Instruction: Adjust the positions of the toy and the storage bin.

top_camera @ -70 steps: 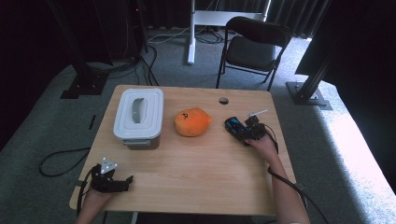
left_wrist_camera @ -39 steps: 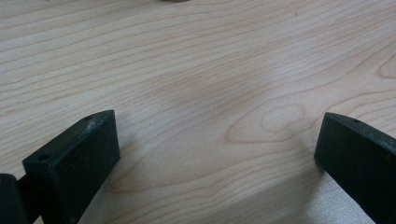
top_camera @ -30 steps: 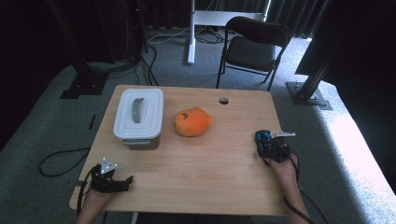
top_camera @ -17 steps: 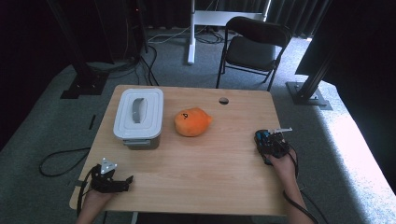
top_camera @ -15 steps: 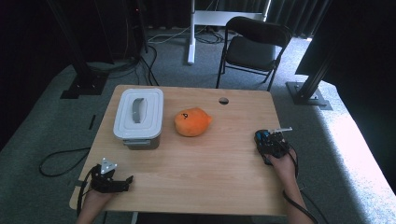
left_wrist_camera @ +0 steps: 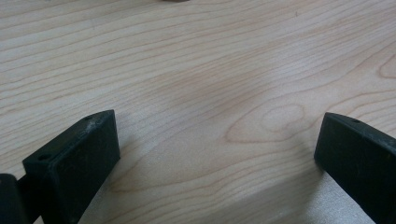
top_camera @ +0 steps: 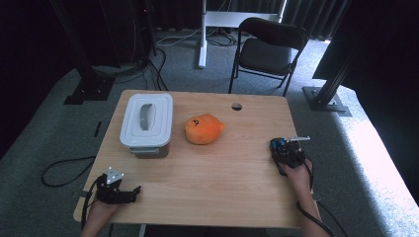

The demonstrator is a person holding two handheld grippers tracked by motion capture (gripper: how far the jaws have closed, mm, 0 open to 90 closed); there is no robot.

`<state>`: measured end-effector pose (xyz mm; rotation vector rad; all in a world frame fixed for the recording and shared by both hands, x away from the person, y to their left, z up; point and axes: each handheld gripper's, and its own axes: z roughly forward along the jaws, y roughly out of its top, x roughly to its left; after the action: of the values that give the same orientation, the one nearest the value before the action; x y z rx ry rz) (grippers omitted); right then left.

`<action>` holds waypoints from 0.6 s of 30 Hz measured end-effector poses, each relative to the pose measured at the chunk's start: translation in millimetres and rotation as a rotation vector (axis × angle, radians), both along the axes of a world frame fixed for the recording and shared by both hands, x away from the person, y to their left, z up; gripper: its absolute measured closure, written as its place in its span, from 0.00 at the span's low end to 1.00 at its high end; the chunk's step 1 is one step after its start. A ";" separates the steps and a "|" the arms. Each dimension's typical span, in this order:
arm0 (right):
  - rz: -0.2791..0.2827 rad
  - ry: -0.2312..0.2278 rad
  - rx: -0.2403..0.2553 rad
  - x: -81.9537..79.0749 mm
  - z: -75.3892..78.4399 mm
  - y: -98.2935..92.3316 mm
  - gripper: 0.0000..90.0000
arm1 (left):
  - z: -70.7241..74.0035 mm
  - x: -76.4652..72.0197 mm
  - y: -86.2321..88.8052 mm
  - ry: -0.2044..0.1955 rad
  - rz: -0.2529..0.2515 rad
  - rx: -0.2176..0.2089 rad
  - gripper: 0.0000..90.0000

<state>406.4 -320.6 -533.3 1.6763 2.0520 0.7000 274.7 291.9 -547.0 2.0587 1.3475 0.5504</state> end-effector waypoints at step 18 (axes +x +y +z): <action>-0.063 -0.009 -0.013 -14.0 14.9 -9.9 0.29 | 0.0 0.0 0.0 0.000 0.000 0.000 0.01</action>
<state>392.5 -330.5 -518.4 1.7202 1.9841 0.6709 274.7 291.9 -547.0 2.0588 1.3478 0.5503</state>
